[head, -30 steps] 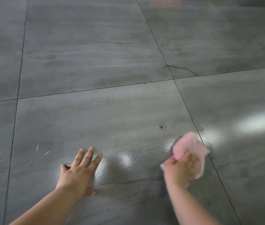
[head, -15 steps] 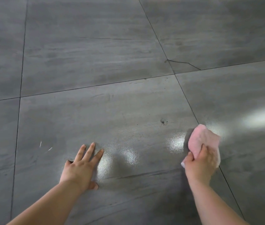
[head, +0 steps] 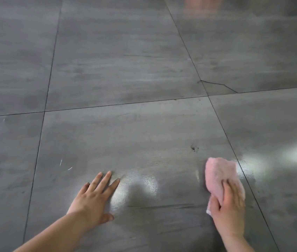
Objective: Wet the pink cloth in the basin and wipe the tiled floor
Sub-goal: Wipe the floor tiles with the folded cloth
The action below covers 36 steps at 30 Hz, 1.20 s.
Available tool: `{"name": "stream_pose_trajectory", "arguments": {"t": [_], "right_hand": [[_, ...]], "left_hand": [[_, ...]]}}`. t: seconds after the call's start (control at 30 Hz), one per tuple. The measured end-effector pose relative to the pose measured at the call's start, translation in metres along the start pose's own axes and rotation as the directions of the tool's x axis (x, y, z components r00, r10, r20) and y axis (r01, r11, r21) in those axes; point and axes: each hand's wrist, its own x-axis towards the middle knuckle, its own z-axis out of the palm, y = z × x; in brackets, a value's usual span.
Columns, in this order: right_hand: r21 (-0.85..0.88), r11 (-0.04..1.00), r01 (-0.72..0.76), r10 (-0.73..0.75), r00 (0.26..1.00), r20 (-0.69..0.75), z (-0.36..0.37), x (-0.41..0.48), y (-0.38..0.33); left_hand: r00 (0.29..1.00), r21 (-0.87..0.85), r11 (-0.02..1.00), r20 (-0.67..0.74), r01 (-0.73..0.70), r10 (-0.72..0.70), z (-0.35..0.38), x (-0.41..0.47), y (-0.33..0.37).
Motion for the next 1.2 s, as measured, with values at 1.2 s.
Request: {"name": "stream_pose_trajectory", "arguments": {"t": [1.2], "right_hand": [[0.395,0.914,0.096,-0.332,0.737,0.589,0.066,-0.019,-0.313]], "left_hand": [[0.811,-0.472,0.765,-0.16,0.438,-0.563,0.151,-0.119,-0.176]]}}
